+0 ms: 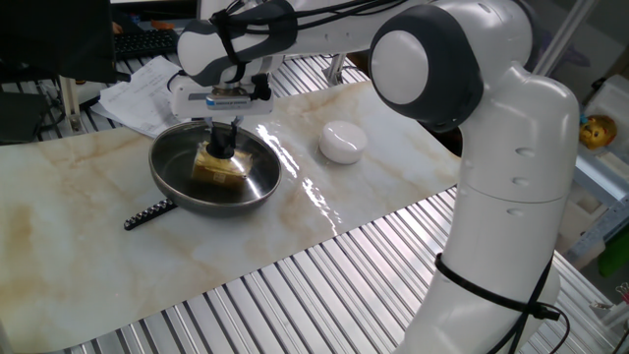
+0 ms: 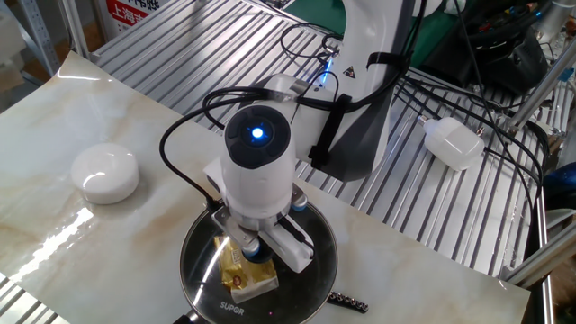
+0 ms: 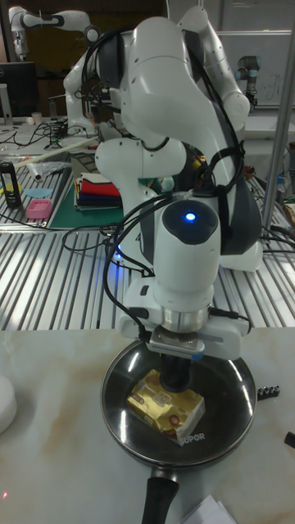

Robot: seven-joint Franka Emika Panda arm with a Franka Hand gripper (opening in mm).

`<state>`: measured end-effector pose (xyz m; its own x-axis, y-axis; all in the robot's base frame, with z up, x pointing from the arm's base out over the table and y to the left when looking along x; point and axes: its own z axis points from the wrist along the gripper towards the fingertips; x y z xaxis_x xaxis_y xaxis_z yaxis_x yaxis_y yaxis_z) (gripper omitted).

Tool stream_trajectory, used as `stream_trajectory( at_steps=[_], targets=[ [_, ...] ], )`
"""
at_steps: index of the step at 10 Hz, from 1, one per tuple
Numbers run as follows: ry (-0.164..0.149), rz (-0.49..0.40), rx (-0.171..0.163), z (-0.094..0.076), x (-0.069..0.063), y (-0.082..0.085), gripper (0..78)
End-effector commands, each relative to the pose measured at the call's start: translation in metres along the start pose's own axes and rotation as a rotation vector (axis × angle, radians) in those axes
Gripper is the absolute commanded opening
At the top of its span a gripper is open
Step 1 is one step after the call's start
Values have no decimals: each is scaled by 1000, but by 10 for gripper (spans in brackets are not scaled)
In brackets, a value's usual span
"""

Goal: Cover the pot with the lid

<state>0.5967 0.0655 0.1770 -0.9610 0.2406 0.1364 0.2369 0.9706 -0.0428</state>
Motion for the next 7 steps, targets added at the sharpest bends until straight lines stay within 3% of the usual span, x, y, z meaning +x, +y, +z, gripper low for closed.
stream_trajectory(
  at_steps=[1, 4, 5, 7],
  targets=[
    [-8, 7, -6, -4, -1, 1, 21],
    [-9, 9, -15, -4, -1, 1, 21],
    [-9, 9, -15, -4, -1, 1, 774],
    [-9, 9, -15, -4, -1, 1, 774]
  ],
)
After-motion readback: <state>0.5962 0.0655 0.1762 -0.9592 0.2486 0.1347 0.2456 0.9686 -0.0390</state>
